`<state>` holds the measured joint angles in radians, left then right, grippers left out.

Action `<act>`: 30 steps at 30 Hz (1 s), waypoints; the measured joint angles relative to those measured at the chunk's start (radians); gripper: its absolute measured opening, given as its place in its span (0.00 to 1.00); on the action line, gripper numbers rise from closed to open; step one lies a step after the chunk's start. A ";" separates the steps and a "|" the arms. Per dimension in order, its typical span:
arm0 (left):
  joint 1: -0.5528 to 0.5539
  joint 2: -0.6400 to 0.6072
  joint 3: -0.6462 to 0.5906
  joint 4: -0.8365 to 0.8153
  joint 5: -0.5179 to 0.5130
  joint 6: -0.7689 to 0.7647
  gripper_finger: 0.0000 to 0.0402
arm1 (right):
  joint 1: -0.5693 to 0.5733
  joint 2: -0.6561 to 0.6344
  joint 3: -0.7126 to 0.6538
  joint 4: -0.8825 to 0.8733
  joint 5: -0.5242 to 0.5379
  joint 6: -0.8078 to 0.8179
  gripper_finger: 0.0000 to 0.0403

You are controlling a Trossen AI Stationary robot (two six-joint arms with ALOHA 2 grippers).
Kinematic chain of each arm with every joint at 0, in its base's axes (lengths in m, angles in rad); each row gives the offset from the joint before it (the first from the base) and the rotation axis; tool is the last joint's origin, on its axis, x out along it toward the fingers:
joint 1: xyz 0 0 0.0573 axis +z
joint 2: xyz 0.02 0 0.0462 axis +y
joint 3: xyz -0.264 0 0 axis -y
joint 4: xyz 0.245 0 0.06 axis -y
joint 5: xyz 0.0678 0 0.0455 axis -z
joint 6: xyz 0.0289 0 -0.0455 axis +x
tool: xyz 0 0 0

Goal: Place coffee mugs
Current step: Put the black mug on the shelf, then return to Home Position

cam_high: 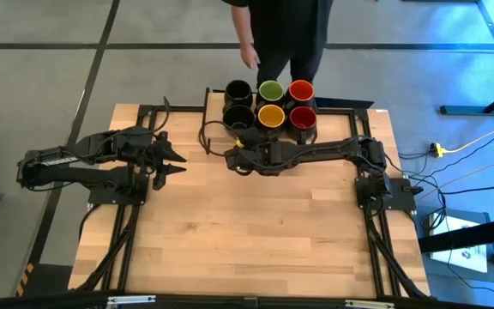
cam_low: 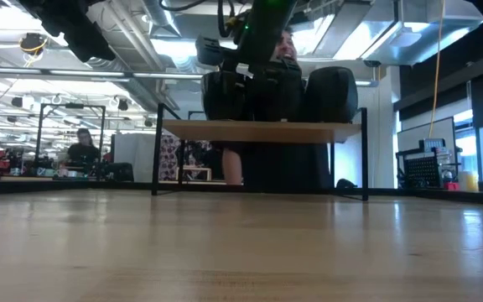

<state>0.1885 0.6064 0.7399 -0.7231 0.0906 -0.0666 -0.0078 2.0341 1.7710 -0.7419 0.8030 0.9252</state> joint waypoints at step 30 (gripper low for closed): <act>0.001 -0.094 -0.029 0.132 0.154 0.109 0.19 | 0.146 -0.223 0.001 -0.137 -0.309 -0.152 0.59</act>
<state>0.1890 0.5129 0.7107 -0.5914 0.2443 0.0422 0.1381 1.8107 1.7721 -0.8789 0.4939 0.7736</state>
